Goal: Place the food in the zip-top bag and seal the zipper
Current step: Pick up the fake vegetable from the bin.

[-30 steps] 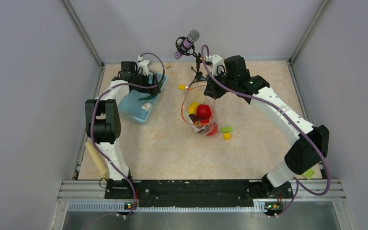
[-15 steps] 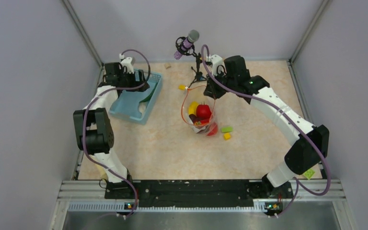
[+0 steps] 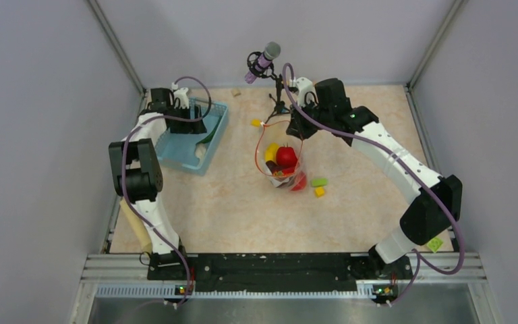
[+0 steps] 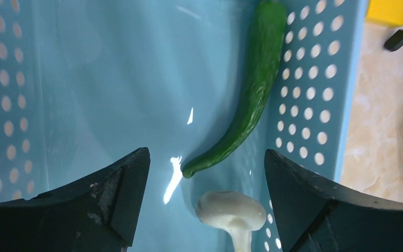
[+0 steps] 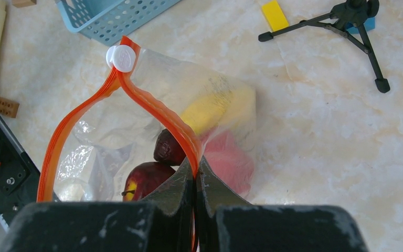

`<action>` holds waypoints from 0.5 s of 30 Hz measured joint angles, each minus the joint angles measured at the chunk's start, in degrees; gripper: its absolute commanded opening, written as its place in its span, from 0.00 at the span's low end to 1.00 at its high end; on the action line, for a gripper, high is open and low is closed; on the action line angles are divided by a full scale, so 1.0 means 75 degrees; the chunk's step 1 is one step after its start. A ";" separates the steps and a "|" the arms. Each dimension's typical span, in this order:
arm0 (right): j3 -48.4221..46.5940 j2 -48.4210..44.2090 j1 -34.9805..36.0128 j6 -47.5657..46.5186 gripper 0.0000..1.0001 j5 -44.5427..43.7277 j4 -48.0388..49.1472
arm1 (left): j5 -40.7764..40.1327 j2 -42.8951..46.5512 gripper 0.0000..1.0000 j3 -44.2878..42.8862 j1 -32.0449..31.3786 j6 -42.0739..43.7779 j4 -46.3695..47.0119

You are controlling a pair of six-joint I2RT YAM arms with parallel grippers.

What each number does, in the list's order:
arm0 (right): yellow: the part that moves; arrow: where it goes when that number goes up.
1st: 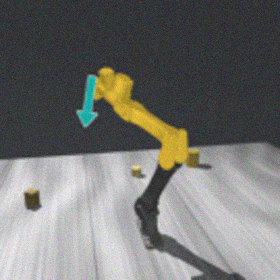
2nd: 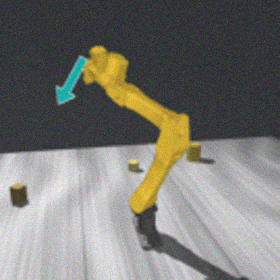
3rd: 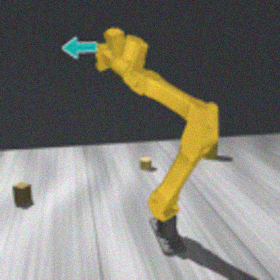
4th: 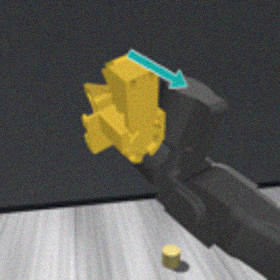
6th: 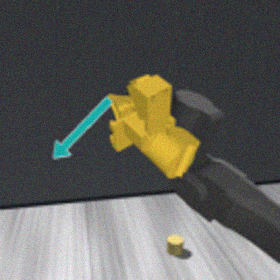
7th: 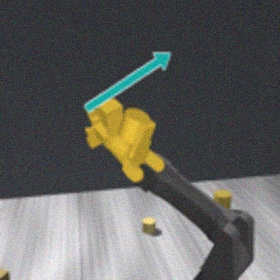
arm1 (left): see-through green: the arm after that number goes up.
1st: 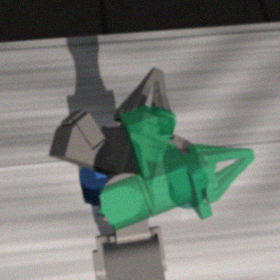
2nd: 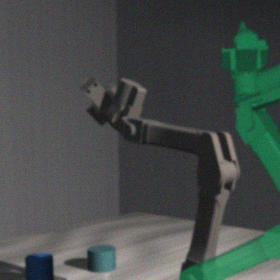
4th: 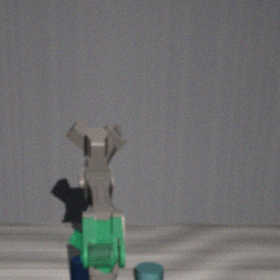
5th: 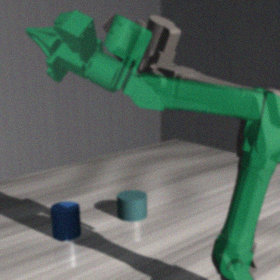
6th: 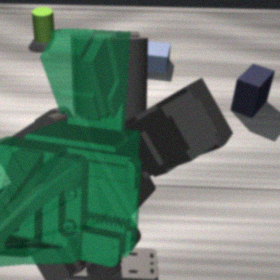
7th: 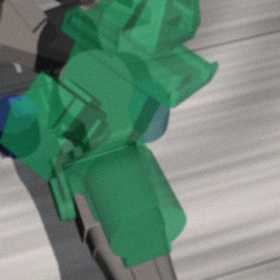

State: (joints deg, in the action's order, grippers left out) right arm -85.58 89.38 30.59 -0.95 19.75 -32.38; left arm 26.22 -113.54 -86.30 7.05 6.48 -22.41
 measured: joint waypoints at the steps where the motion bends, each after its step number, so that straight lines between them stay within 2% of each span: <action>1: 0.0000 0.0000 0.0000 0.0000 0.00 0.0003 0.0000 | -0.0087 -0.0038 0.86 -0.0041 -0.0003 -0.0015 -0.0160; 8: -0.0003 0.0067 0.0000 -0.0052 0.00 0.0070 -0.0003 | -0.0513 0.0006 0.84 0.0029 -0.0003 -0.0615 -0.0711; 15: -0.0006 0.0134 0.0000 -0.0073 0.00 0.0254 -0.0006 | -0.0589 0.0510 0.83 0.0909 -0.0076 -0.1582 -0.0877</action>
State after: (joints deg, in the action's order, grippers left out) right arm -85.62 90.39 30.59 -1.50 21.65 -32.42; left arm 21.80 -109.71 -79.48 6.48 -5.39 -28.99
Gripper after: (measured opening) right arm 0.003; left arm 0.841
